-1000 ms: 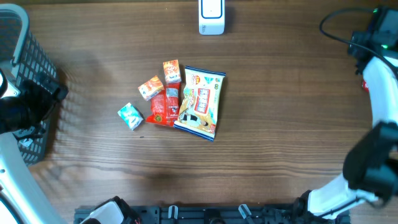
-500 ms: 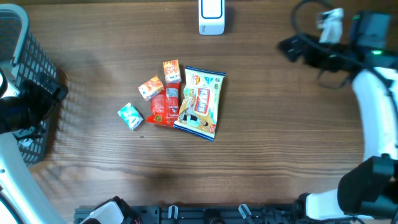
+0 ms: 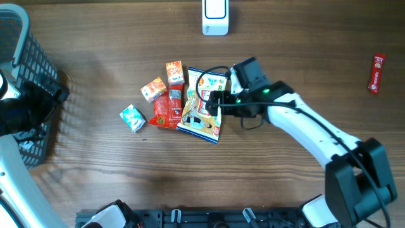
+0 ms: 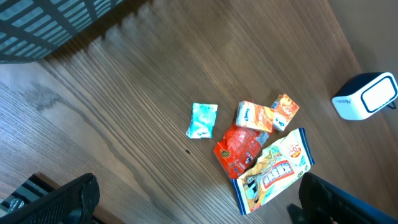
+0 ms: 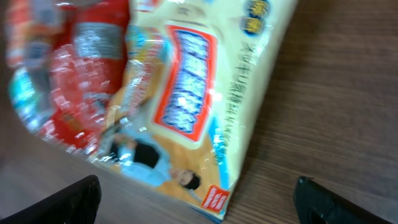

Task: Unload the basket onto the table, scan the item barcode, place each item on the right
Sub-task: 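Release the stick at the right edge and reach toward the cream snack bag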

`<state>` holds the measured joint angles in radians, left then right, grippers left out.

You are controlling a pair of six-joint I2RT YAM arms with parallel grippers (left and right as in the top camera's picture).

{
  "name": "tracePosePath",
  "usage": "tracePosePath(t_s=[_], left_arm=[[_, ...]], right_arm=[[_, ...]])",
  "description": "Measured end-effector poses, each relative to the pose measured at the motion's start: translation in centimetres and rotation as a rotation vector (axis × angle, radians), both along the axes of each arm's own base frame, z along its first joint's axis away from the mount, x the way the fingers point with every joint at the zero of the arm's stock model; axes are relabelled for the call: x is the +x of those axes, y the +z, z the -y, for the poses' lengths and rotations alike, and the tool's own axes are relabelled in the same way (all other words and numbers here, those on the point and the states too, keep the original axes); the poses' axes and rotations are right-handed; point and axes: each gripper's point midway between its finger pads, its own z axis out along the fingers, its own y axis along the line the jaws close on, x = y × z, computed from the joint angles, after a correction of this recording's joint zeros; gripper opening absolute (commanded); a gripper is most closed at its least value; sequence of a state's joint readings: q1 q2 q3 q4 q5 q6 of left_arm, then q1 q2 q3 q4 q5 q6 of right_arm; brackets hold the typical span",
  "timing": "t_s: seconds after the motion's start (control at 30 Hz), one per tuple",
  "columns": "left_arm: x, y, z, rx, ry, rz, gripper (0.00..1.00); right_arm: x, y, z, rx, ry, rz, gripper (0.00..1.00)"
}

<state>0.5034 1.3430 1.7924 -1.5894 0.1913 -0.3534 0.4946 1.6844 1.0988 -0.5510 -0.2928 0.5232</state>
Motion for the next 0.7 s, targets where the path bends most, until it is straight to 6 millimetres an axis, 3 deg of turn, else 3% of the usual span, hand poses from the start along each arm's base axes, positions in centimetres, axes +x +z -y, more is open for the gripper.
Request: tracePosePath(t_s=[0.23,0.4,0.53,0.7], left_arm=[[0.0,0.0,0.0,0.000,0.000,0.000,1.00],[0.0,0.0,0.0,0.000,0.000,0.000,1.00],[0.0,0.0,0.0,0.000,0.000,0.000,1.00],[0.0,0.0,0.0,0.000,0.000,0.000,1.00]], right_arm=[[0.4,-1.9,0.3,-0.039,-0.114,-0.047,0.99],[0.2,-1.7,-2.1,0.051,0.010,-0.032,1.00],[-1.2,-1.5,-4.0,0.065,0.116,-0.013,1.00],[-2.3,-1.1,-4.3,0.022,0.212,0.029,1.00]])
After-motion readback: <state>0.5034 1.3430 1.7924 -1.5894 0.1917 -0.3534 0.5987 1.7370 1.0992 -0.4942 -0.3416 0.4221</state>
